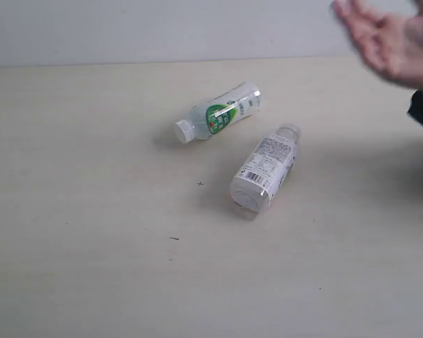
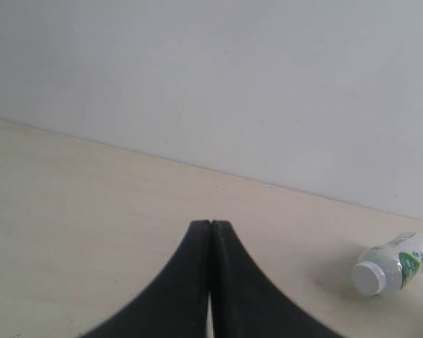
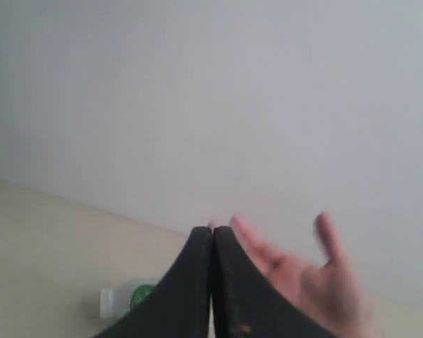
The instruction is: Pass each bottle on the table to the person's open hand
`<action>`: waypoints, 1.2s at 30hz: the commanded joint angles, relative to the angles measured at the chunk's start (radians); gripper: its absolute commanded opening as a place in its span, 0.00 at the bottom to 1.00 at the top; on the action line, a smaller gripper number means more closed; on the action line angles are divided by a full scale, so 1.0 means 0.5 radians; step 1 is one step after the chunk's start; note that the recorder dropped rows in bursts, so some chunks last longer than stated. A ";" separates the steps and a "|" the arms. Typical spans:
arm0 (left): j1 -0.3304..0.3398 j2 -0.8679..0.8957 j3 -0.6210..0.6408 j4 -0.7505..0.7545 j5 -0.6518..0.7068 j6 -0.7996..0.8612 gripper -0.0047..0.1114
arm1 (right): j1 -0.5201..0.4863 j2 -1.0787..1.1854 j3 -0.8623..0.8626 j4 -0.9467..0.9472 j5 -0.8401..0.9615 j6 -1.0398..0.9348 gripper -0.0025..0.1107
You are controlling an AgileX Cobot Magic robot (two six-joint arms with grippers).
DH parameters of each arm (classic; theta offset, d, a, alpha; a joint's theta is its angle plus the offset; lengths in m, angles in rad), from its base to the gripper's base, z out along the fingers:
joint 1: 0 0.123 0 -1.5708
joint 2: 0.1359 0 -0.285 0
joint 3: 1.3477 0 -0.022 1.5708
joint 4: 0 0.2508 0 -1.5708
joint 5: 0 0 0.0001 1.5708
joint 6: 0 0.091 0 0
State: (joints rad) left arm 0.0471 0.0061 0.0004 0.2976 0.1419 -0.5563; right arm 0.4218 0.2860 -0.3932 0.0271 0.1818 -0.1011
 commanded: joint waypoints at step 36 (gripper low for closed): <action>0.005 -0.012 -0.001 0.006 -0.003 -0.001 0.04 | -0.007 -0.384 0.414 0.814 0.171 0.001 0.02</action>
State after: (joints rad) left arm 0.0471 0.0061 0.0004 0.2976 0.1419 -0.5563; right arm 0.4218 0.0990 -0.1880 0.4081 0.2870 -0.1011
